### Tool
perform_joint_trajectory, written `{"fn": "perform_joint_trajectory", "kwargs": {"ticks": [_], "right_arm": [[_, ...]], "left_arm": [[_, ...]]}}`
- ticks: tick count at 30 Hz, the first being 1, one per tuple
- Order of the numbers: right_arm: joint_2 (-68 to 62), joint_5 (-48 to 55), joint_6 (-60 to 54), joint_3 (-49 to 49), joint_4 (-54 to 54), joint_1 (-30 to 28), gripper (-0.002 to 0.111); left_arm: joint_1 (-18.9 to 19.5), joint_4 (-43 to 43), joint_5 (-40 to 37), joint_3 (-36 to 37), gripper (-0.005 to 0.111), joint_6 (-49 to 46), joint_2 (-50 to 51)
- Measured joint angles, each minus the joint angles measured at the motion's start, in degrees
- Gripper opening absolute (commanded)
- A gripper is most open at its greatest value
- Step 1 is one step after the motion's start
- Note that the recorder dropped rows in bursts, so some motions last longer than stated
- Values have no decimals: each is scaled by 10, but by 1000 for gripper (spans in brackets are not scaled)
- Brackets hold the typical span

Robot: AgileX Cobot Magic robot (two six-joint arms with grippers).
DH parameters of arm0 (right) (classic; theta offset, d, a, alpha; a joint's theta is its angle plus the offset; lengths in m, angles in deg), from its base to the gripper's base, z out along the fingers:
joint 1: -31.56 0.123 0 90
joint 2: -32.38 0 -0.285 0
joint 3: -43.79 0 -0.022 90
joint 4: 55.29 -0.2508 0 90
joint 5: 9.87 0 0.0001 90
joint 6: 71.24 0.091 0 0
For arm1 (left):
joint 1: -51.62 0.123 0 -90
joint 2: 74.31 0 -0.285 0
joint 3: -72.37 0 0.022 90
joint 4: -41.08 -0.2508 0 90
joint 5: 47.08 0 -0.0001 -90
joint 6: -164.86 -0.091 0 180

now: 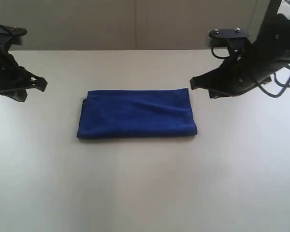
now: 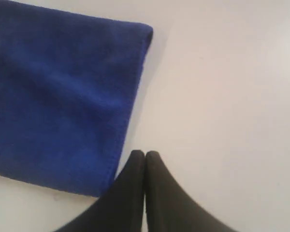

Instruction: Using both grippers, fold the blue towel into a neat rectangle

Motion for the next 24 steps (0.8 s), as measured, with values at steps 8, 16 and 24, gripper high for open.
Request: {"fn": "perform_joint_trajectory", "kwargs": {"ticks": [8,16,24], "right_arm": [[87,-62,20,-93,3,-34,0],[190,-115,29,-169,4,-35,0],[282,-123,29,-237,12,-35,0]], "left_arm": [[3,96,41,123,0,-41,-112],[4,102,63,194,0,-72,-193],[4,104,56,239,0,-72,-286]]}}
